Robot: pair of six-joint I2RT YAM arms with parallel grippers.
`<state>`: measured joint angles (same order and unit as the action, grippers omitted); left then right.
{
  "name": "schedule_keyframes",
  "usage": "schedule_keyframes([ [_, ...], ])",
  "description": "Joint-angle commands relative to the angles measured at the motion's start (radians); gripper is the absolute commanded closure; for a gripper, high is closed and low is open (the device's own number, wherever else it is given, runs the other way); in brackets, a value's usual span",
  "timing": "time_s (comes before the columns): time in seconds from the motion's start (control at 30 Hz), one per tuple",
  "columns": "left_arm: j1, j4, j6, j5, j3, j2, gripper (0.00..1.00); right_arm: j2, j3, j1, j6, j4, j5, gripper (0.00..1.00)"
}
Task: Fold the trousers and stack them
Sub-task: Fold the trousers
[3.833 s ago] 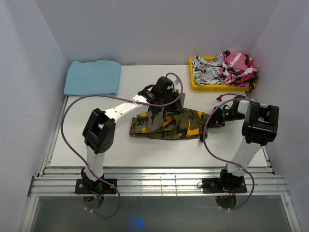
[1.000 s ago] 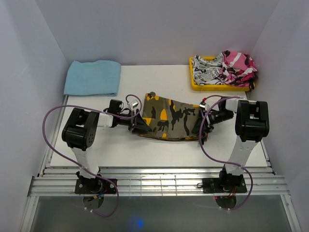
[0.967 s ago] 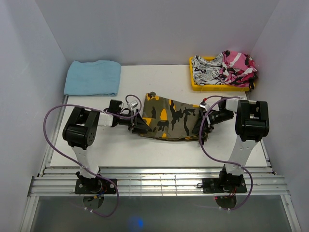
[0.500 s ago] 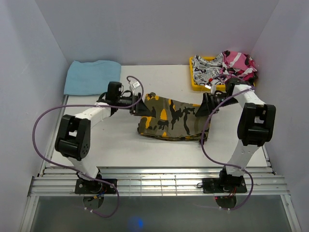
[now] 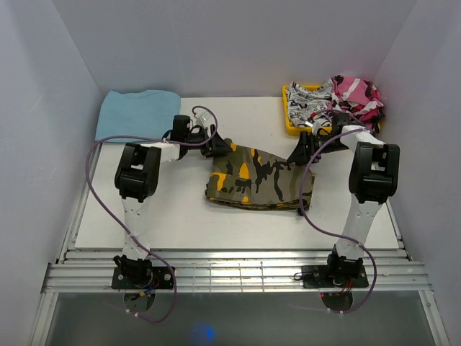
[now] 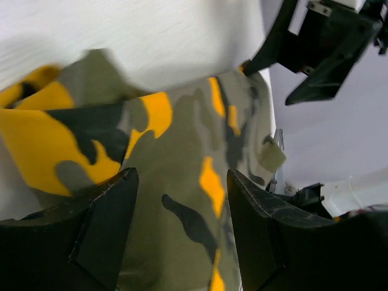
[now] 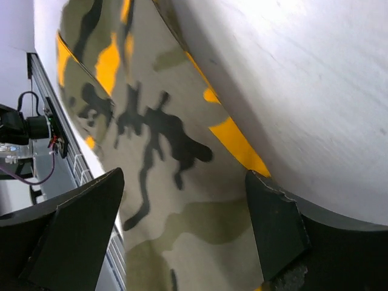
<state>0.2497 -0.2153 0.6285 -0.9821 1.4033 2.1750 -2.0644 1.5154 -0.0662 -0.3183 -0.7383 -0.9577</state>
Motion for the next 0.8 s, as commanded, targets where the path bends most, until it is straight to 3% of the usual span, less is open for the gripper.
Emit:
schedule_keyframes([
  [0.0,-0.027,-0.064,0.08,0.034,0.025,0.049,0.29,-0.023,-0.04,-0.004,0.03,0.092,0.042,0.15],
  [0.17,-0.049,-0.052,0.034,0.016,0.043,0.025,0.25,-0.001,0.026,-0.001,0.013,0.068,0.099,0.19],
  [0.3,-0.079,-0.007,0.005,0.011,-0.022,-0.198,0.05,0.143,0.117,0.046,-0.024,0.025,0.171,0.18],
  [0.4,-0.124,0.189,-0.064,0.086,-0.096,-0.329,0.02,0.277,0.123,0.152,-0.047,0.054,0.293,0.17],
  [0.53,-0.225,0.307,-0.095,0.143,-0.27,-0.602,0.02,0.412,0.039,0.334,-0.062,0.124,0.443,0.15],
  [0.63,-0.304,0.4,-0.09,0.189,-0.38,-0.737,0.02,0.423,-0.026,0.558,-0.065,0.18,0.58,0.14],
  [0.77,-0.352,0.439,-0.047,0.27,-0.501,-0.889,0.02,0.371,-0.041,0.753,-0.065,0.229,0.737,0.13],
])
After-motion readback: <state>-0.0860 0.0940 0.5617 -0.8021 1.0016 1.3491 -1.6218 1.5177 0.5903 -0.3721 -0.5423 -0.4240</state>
